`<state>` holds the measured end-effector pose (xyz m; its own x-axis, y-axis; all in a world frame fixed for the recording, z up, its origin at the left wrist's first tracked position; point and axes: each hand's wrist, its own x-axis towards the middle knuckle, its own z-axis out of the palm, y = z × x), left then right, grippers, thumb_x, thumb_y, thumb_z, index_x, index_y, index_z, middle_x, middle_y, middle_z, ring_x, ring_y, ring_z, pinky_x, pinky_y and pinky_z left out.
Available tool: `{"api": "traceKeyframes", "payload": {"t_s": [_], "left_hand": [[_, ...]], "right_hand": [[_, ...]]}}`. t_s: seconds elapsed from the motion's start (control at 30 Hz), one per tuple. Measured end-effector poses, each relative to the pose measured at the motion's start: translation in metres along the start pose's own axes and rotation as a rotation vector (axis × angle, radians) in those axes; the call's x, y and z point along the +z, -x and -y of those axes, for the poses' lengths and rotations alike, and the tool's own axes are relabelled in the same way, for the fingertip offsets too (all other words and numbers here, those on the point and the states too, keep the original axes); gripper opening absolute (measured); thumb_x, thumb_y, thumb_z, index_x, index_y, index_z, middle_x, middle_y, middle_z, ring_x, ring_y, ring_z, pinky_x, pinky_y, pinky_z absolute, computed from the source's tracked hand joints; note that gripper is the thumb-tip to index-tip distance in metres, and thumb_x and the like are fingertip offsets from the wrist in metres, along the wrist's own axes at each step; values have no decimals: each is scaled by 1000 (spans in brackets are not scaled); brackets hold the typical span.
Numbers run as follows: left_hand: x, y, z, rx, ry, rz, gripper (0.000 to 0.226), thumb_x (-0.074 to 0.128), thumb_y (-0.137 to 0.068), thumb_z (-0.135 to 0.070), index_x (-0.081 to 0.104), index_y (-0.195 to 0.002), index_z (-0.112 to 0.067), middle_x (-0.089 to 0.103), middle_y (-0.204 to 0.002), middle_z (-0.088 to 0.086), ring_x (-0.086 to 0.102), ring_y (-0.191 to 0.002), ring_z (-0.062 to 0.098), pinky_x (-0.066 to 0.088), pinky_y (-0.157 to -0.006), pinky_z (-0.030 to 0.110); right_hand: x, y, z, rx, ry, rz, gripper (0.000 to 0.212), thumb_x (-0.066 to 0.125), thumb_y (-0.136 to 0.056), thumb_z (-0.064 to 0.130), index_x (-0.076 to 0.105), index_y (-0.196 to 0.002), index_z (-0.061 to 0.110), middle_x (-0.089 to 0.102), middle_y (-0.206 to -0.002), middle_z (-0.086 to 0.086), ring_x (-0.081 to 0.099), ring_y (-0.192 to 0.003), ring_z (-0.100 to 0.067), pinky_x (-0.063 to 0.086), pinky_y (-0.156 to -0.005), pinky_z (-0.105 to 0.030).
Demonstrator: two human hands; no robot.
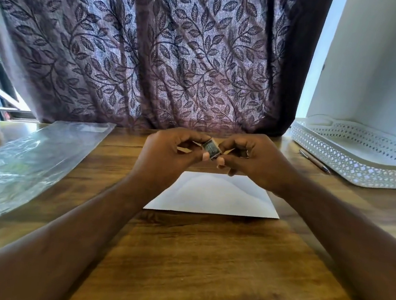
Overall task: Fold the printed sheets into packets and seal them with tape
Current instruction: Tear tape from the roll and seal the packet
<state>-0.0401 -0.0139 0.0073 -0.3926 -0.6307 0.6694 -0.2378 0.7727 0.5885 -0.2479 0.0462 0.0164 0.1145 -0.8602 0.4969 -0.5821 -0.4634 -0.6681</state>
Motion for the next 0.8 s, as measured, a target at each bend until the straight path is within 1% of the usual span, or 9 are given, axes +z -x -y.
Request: {"api": "traceKeyframes", "payload": {"t_s": [0.1,0.2,0.27,0.37,0.43,0.57,0.63,0.73,0.8], "left_hand": [[-1,1,-3,70,-67,-53,26,80,-82,-19,77,-107,-22,73,-97,-16,68,-87,-3,53,-76,12],[-1,1,-4,88,-109,-64,24,79,-83,-19,76,-106,-23,72,-96,-17,67,-88,-3,50,-74,8],[-1,1,-3,91,-137,-70,22,77,-85,-19,75,-107,-23,71,-97,-16,67,-89,-2,49,-73,7],[0,1,-5,99,-164,-83,19,72,-90,-19,75,-109,-20,71,-100,-13,66,-89,-1,47,-73,5],[-1,1,-7,92,-163,-84,18,71,-91,-22,75,-108,-19,73,-98,-11,67,-86,0,50,-73,9],[0,2,-8,71,-155,-69,22,77,-85,-36,76,-101,-20,75,-88,-11,69,-79,1,56,-70,24],[-1,1,-5,59,-156,-63,23,79,-82,-37,76,-97,-19,74,-85,-11,68,-77,1,55,-68,21],[-5,0,-3,92,-185,-20,16,78,-84,-32,75,-92,-18,70,-81,-14,65,-76,-2,51,-66,14],[-7,0,-2,148,-256,5,9,75,-87,-26,74,-89,-17,64,-76,-15,60,-70,0,44,-60,11]], "right_hand": [[2,0,1,10,4,-30,10,74,-88,8,73,-97,3,74,-81,-6,73,-73,-21,62,-67,-42],[5,-1,1,5,26,-53,8,75,-88,12,73,-94,8,73,-79,-3,71,-72,-20,63,-65,-46],[7,-1,2,-5,53,-68,6,75,-88,15,72,-92,11,71,-78,-2,69,-70,-21,62,-63,-45],[7,-1,5,-8,63,-75,9,74,-89,19,72,-91,11,70,-74,-4,67,-64,-16,61,-61,-40],[8,-1,7,-25,92,-79,11,75,-89,22,72,-91,11,69,-74,-3,66,-61,-14,60,-60,-39],[10,-1,8,-85,212,-75,11,77,-88,25,70,-86,16,68,-75,3,67,-59,-13,60,-58,-38],[11,-1,6,-112,252,-56,8,78,-86,24,70,-85,22,68,-77,5,67,-62,-13,59,-57,-39],[11,-2,4,-130,281,-35,8,78,-86,24,73,-88,18,67,-78,6,67,-66,-13,58,-58,-42],[11,-2,2,-131,302,-33,9,79,-85,25,73,-87,19,66,-77,7,65,-67,-13,57,-60,-44]]}}
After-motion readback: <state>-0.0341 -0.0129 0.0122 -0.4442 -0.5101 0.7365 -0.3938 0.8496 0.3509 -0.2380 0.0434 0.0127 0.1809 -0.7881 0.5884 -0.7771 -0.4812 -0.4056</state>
